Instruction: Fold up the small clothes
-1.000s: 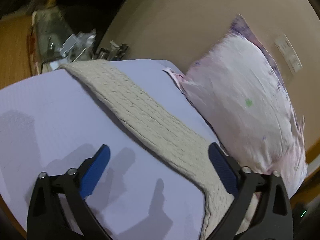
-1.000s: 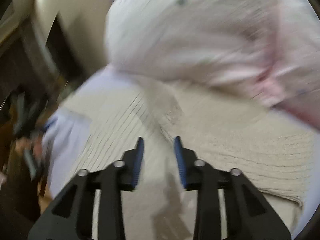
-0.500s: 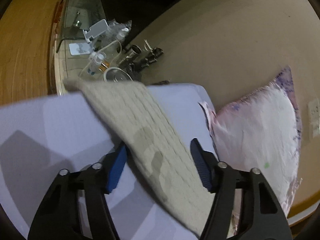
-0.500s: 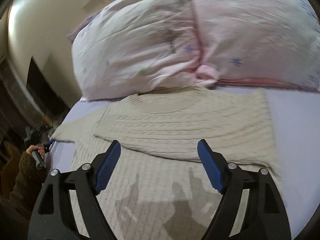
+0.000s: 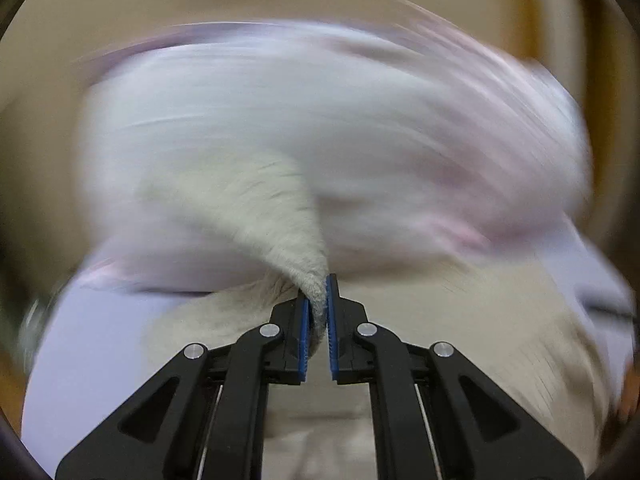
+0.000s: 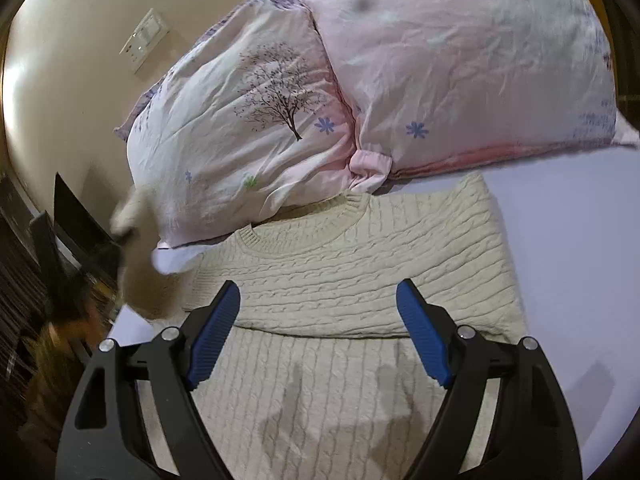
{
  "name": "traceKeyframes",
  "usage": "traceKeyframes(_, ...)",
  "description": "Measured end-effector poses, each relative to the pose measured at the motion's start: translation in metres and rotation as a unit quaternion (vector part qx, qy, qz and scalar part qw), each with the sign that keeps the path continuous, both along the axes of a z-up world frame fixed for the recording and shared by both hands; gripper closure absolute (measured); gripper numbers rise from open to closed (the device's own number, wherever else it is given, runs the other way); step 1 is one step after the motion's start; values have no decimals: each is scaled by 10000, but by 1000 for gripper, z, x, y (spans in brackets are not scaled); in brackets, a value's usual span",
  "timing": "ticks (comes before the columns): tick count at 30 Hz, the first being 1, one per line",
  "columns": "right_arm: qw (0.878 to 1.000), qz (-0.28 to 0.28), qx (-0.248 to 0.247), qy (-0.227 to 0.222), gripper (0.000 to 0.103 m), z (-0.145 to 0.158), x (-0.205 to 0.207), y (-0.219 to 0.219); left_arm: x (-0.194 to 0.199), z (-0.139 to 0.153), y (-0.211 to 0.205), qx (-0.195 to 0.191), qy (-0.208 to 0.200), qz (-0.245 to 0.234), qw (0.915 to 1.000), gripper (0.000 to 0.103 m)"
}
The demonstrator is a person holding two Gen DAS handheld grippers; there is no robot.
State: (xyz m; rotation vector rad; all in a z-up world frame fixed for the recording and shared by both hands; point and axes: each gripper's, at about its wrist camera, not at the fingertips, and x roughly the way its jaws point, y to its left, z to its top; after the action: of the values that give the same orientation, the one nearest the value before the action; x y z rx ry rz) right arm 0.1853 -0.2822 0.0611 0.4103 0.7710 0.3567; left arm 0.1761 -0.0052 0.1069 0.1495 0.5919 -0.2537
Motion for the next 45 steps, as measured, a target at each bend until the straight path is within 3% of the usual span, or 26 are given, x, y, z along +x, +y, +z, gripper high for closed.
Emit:
traceKeyframes(3, 9995, -105, 148, 244, 23, -11, 9, -7, -19, -51, -99, 758, 537, -1266, 9876, 92)
traceKeyframes(5, 9983, -248, 268, 461, 26, -17, 12, -20, -32, -62, -111, 766, 658, -1487, 9837, 91)
traceKeyframes(6, 9975, -307, 329, 537, 31, -20, 12, -26, -36, -59, -101, 593, 706, -1441, 9853, 88)
traceKeyframes(10, 9925, -539, 429, 1011, 47, -37, 20, -45, -51, -41, -32, -217, 785, -947, 9922, 57)
traceKeyframes(14, 9860, -683, 380, 1475, 60, -59, 33, -44, -75, -51, 29, -451, 1150, -321, 9918, 55)
traceKeyframes(18, 9875, -776, -31, 1371, 66, -60, 33, -36, -104, -68, 70, -617, 1493, 34, 9869, 55)
traceKeyframes(19, 9879, -737, -236, 1340, 71, -60, 33, -31, -103, -71, 76, -687, 1537, 72, 9857, 55)
traceKeyframes(20, 9880, -673, -427, 1326, 90, -61, 33, -26, -105, -73, 79, -757, 1559, 112, 9848, 55)
traceKeyframes(21, 9891, -470, -593, 1260, 97, -60, 34, -18, -110, -75, 84, -836, 1563, 173, 9840, 53)
traceKeyframes(23, 9913, -413, -742, 1004, 97, -49, 34, -12, -115, -75, 90, -966, 1545, 235, 9830, 50)
traceKeyframes(26, 9911, -848, -975, 312, 97, -23, 38, -20, -119, -75, 96, -1187, 1540, 303, 9805, 49)
traceKeyframes(28, 9839, -1168, -1308, 337, 96, -26, 53, -30, -124, -76, 100, -1252, 1570, 330, 9791, 48)
traceKeyframes(31, 9830, -1188, -1001, 978, 73, -45, 57, -50, -136, -77, 109, -1439, 1621, 322, 9757, 46)
traceKeyframes(33, 9860, -1123, -741, 984, 40, -42, 36, -60, -145, -78, 119, -1627, 1685, 320, 9717, 43)
traceKeyframes(34, 9874, -1090, -657, 936, 38, -39, 16, -66, -149, -80, 124, -1742, 1737, 334, 9687, 43)
traceKeyframes(37, 9878, -1036, -509, 1048, 39, -37, -36, -84, -163, -87, 136, -2032, 1898, 361, 9599, 43)
traceKeyframes(42, 9814, -1175, -304, 1487, 64, -55, -103, -103, -188, -96, 137, -2305, 2006, 191, 9520, 43)
traceKeyframes(45, 9840, -1077, -15, 1421, 73, -63, -138, -105, -203, -98, 135, -2396, 1953, 120, 9510, 43)
